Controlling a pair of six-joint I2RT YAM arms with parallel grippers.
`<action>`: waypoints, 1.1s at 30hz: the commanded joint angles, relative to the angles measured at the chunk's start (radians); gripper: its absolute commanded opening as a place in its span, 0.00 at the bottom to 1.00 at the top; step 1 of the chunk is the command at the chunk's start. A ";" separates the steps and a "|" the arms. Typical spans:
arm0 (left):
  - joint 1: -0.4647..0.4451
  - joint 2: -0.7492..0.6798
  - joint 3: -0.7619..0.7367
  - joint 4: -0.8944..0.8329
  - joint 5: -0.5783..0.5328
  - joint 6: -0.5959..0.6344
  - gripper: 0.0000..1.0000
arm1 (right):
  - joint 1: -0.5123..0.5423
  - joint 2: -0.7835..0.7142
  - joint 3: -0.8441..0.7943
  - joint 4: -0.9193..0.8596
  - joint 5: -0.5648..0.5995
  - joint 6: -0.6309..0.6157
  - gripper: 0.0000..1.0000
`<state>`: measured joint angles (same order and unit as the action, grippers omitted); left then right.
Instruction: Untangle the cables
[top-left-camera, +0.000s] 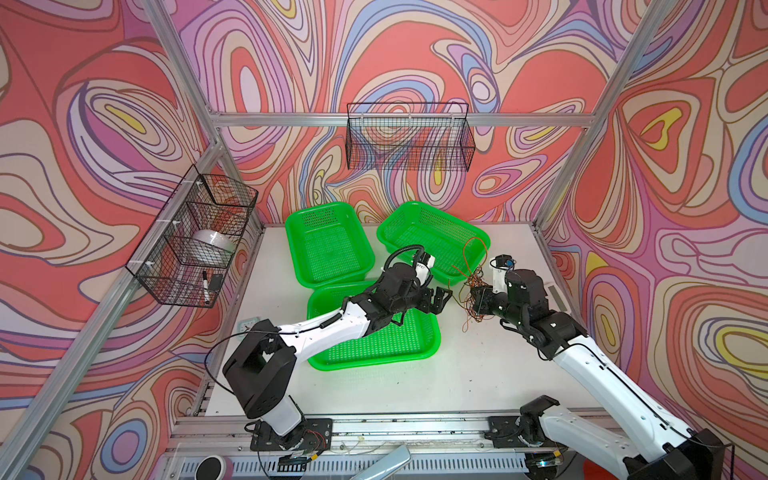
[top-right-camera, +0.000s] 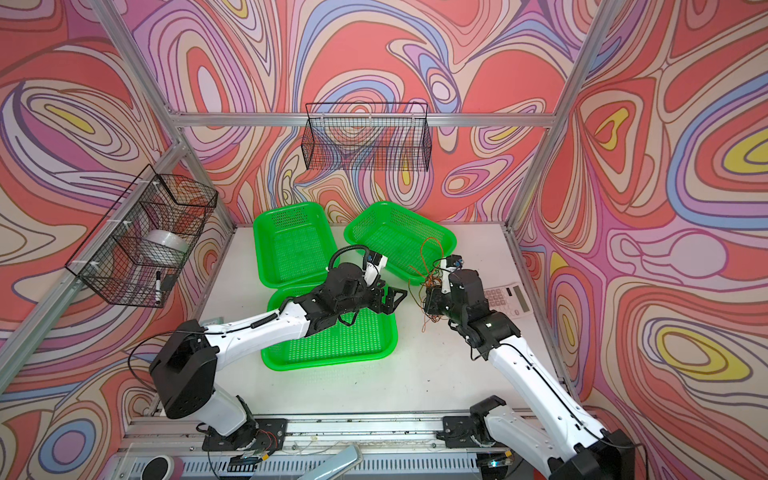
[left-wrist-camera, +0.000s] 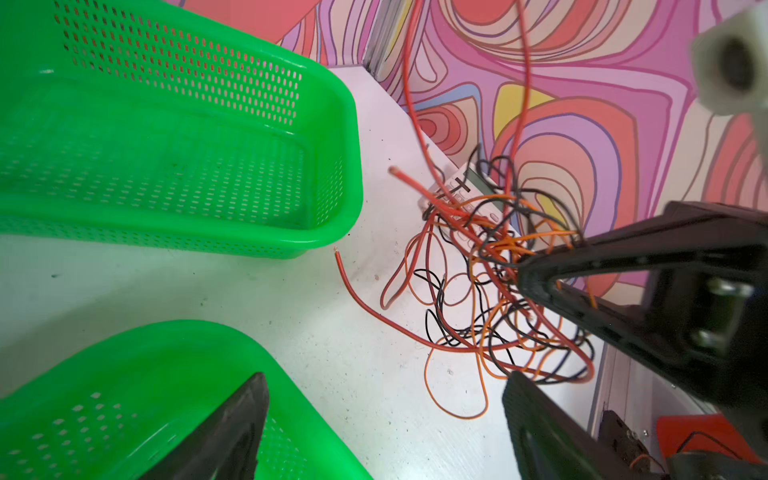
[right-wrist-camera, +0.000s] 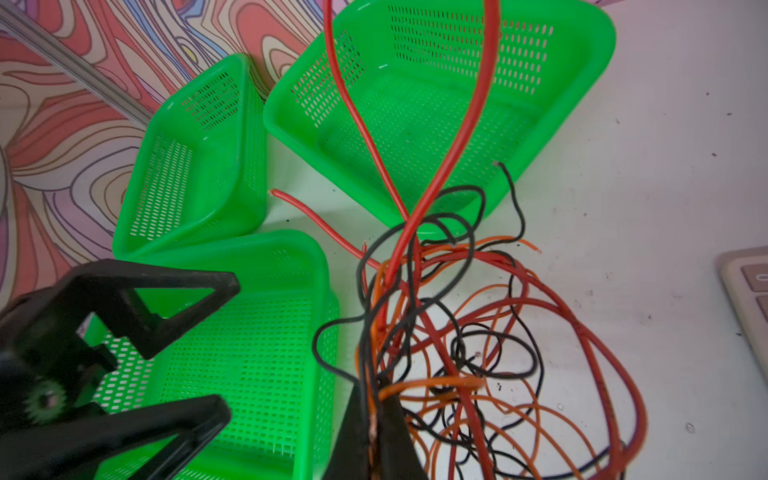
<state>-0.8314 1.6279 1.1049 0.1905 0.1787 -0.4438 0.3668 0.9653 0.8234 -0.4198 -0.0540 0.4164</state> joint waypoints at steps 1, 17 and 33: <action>-0.001 0.040 0.034 0.057 -0.008 -0.136 0.90 | -0.002 -0.042 0.021 0.076 -0.025 -0.016 0.00; 0.004 0.153 0.040 0.258 -0.074 -0.280 0.75 | -0.002 -0.114 0.014 0.174 -0.123 -0.039 0.00; 0.012 0.211 0.058 0.400 -0.030 -0.263 0.19 | -0.002 -0.114 -0.008 0.225 -0.107 -0.021 0.00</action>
<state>-0.8257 1.8214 1.1538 0.5125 0.1341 -0.7113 0.3672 0.8574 0.8227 -0.2398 -0.1612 0.3870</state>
